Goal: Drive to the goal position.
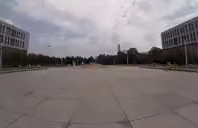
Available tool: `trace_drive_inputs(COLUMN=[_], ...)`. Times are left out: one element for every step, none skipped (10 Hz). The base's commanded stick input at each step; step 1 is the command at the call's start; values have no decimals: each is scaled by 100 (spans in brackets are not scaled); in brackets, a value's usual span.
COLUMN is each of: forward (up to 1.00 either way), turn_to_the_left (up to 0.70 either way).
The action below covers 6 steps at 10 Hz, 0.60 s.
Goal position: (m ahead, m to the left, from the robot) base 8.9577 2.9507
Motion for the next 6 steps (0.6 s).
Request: trace_drive_inputs(forward=[70, 70, 70, 70, 70, 70], turn_to_the_left=[0, 0, 0, 2, 6, 11])
